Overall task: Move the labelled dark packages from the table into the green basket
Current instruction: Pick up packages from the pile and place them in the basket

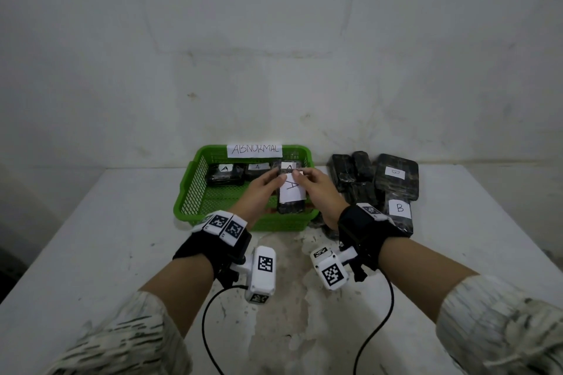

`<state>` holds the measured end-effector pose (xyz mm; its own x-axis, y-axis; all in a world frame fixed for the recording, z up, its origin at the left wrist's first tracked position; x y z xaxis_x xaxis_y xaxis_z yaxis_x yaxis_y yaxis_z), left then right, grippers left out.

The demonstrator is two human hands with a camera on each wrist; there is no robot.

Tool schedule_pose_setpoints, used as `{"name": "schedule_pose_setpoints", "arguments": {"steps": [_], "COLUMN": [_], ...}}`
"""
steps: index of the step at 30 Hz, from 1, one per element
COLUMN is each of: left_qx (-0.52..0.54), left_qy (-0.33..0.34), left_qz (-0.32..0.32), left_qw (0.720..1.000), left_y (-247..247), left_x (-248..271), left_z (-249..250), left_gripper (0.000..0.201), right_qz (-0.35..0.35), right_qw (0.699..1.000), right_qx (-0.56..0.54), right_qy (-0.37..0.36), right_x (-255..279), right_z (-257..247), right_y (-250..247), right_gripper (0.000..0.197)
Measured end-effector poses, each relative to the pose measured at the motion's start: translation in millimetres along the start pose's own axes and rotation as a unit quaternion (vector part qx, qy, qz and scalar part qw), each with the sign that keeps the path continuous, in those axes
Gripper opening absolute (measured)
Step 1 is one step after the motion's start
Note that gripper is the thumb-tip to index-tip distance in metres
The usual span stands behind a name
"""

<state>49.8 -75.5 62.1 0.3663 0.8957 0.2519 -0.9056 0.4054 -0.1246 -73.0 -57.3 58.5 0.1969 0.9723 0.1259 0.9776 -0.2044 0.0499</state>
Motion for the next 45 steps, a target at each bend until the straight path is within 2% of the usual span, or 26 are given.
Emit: {"name": "schedule_pose_setpoints", "arguments": {"steps": [4, 9, 14, 19, 22, 25, 28, 32, 34, 37, 39, 42, 45], "left_qx": [0.038, 0.037, 0.049, 0.022, 0.030, 0.046, -0.016, -0.033, -0.035, -0.032, -0.011, -0.017, -0.024], "left_qy": [0.003, 0.013, 0.012, 0.015, 0.011, 0.006, 0.021, 0.025, 0.020, 0.016, 0.010, 0.006, 0.011], "left_qz": [0.009, -0.023, -0.019, -0.033, -0.025, 0.002, 0.040, 0.046, 0.035, 0.026, 0.019, 0.004, 0.010], "left_qw": [0.999, 0.999, 0.999, 0.999, 0.999, 0.999, 0.999, 0.998, 0.999, 0.999, 1.000, 1.000, 1.000], "left_y": [-2.0, 5.1, 2.8, 4.6, 1.9, -4.3, -11.6, -12.4, -8.8, -1.8, 4.3, 13.0, 15.6], "left_x": [0.3, 2.6, 1.1, 3.0, 2.5, 0.7, -1.6, -3.7, -5.0, -5.3, -3.2, -1.7, -2.5], "left_z": [0.6, -1.3, -2.6, -8.1, -9.5, -10.0, -7.6, -4.8, -5.1, -3.6, -1.6, -0.3, 3.2], "left_gripper": [0.048, 0.052, 0.047, 0.050, 0.048, 0.051, 0.051, 0.047, 0.049, 0.043, 0.038, 0.047, 0.053], "right_qz": [-0.026, -0.013, -0.044, -0.047, -0.076, -0.070, -0.051, -0.056, -0.047, -0.033, -0.017, 0.002, 0.007], "right_qw": [0.999, 0.999, 0.996, 0.996, 0.994, 0.996, 0.999, 0.998, 0.997, 0.995, 0.997, 0.997, 0.994], "right_qx": [-0.019, -0.045, -0.065, -0.067, -0.062, -0.036, -0.010, -0.005, 0.032, 0.086, 0.078, 0.081, 0.104], "right_qy": [0.035, 0.014, 0.050, 0.037, 0.050, 0.037, 0.011, 0.035, 0.044, 0.025, 0.007, 0.003, -0.041], "right_x": [-1.3, 0.1, 3.8, 5.8, 4.6, 4.9, 6.5, 8.0, 6.5, 3.5, 0.5, 0.0, 3.6], "right_z": [11.3, 5.1, 13.6, 11.5, 17.8, 16.5, 9.0, 8.7, 10.7, 9.1, 6.1, 1.2, -11.5], "right_y": [2.8, -4.7, 0.8, -0.3, 5.9, 5.2, 1.1, 5.4, 4.3, 6.2, 5.6, 6.0, 13.7], "right_gripper": [0.066, 0.043, 0.064, 0.059, 0.071, 0.082, 0.085, 0.071, 0.066, 0.059, 0.045, 0.038, 0.037]}}
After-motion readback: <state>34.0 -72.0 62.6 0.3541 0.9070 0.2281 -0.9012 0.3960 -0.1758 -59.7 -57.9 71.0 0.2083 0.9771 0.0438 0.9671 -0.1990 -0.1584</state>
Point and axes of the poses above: each hand's wrist, its own x-axis away from the middle knuckle, its own y-axis out of the palm, z = x × y, the point moved 10 cm from there along -x, towards the middle knuckle, and after that the axes turned 7 degrees about -x, right-handed, at the moved point
